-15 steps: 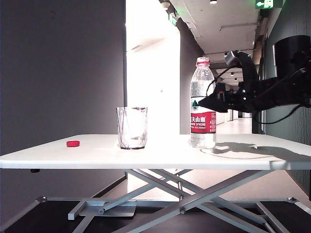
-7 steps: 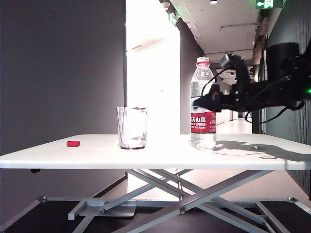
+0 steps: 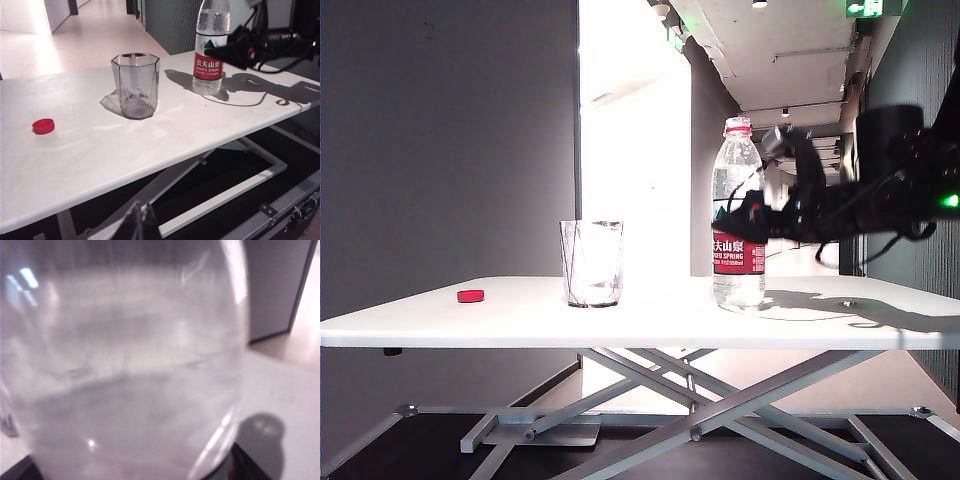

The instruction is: Pick up the mineral water bottle on the table and pour water into the mug until it's half full.

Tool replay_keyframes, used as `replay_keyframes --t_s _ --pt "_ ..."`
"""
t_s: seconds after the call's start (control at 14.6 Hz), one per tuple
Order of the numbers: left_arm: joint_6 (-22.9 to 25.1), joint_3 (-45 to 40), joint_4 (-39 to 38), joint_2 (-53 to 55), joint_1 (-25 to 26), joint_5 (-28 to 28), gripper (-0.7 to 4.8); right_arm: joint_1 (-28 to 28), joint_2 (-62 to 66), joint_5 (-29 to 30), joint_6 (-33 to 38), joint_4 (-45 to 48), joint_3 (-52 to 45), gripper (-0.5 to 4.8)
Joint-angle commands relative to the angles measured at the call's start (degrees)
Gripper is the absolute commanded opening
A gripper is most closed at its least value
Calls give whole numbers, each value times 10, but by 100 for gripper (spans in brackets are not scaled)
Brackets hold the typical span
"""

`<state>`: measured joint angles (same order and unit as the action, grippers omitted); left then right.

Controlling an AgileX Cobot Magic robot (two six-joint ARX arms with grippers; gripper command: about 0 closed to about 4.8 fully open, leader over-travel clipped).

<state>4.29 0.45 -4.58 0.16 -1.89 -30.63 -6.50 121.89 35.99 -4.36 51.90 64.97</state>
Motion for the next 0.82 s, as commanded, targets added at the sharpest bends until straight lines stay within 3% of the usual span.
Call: replay_keyframes --t_s 0.07,0.62,0.69,0.82 --pt "2 1 3 0 -1 -2 -5 -4 6 -14 0 17 2 479" --pt "2 1 -2 0 -1 -2 -5 -8 8 -43 16 45 17 477" --pt "2 1 -5 0 -1 -2 -5 -8 8 -39 16 47 17 443" --pt "2 1 -13 0 -1 -2 -5 -8 8 -39 16 47 16 422"
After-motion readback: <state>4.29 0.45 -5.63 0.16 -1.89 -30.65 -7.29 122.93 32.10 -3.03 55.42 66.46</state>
